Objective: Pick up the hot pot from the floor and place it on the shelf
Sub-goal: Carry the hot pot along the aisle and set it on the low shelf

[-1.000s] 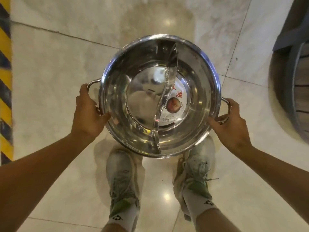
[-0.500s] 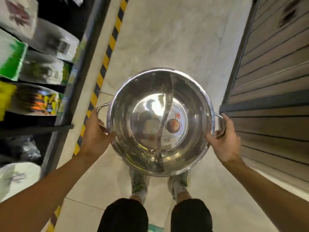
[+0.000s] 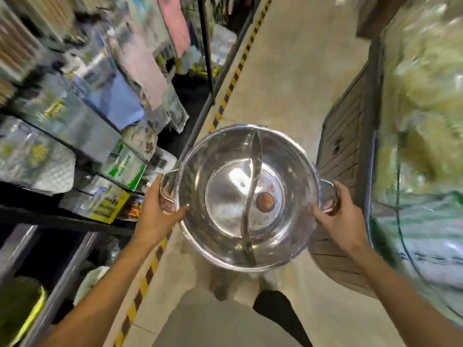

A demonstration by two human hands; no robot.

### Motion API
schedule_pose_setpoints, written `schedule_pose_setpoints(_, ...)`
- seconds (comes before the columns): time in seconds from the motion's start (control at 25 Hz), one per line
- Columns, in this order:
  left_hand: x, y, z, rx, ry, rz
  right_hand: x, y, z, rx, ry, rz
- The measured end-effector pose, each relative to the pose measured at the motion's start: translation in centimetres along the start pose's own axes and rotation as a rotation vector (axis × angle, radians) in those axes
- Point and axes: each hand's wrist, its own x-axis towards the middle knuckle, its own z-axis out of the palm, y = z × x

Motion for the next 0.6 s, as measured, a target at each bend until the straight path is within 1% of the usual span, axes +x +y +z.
schedule_pose_setpoints(0.16, -1.9, 2.6, -0.9, -0.014, 0.028, -0.017, 1.2, -1.6, -2.7, 0.032, -0.024, -0.071)
schedule_pose_setpoints(0.28, -4.4, 4.4, -0.8, -0.025, 0.108, 0.001, 2.9, -2.7, -3.6, 0.041, -0.106, -0.144)
schedule_pose_setpoints(0.4, -8.7, 4.8, -1.4, -0.012, 0.259, -0.06, 4.8, -4.7, -2.8, 0.006, -0.219, -0.269)
schedule_pose_setpoints(0.52, -15.0, 4.2, -2.9, -0.038, 0.433, -0.107, 5.5, -8.0, 0.1, -0.04, -0.365, -0.437)
schedule_pose_setpoints(0.6, -20.8, 3.3, -4.4, -0.02, 0.568, -0.178, 4.1, -11.0, 2.9, -0.064, -0.484, -0.574)
